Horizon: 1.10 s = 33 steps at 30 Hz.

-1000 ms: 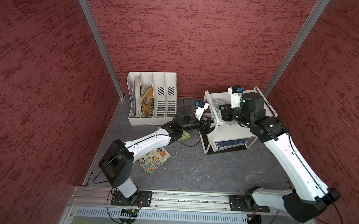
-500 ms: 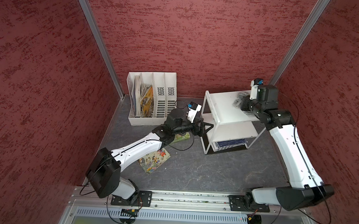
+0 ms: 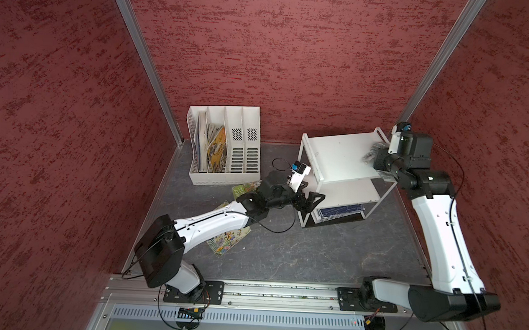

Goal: Wipe the bookshelf clean with a cloth
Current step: Adjust the shelf at the center of the board.

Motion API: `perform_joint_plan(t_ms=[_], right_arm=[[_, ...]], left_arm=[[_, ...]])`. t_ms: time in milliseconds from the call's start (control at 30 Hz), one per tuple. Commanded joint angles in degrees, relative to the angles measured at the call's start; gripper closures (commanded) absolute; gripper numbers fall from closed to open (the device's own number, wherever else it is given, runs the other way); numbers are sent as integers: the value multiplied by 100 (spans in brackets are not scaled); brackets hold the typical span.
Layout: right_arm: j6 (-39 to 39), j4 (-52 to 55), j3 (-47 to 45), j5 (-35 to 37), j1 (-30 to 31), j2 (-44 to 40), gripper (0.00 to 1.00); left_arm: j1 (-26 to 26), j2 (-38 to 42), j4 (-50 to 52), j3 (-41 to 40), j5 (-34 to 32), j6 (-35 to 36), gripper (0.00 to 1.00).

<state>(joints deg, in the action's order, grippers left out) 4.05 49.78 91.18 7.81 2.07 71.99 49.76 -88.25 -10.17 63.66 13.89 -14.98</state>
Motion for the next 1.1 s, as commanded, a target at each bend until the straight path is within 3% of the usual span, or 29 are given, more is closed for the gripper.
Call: perform_joint_plan(t_ms=[0,300,433,633,867,1067], right_arm=[[42,451,-210,-1260,-30,-387,97],[-37,992,212,-2066,-27,-751,99],[-239,736,-104,-2930,-31,-1204,99],[-373,-60,-1333,-4292,125,-1930,100],[-574,-866,-2748,-3630,1415,-2389,100],[-808,-1742,-3828,-2324,3051,-1900,100]], left_arm=[[38,-177,-39,370,-441,256,5],[-492,-259,-323,380,-482,277,7],[-861,-435,-392,548,-113,269,7],[-1198,-969,-377,1145,365,377,7],[-1361,-1087,-259,1328,450,389,5],[-1454,-210,-143,439,468,474,0]])
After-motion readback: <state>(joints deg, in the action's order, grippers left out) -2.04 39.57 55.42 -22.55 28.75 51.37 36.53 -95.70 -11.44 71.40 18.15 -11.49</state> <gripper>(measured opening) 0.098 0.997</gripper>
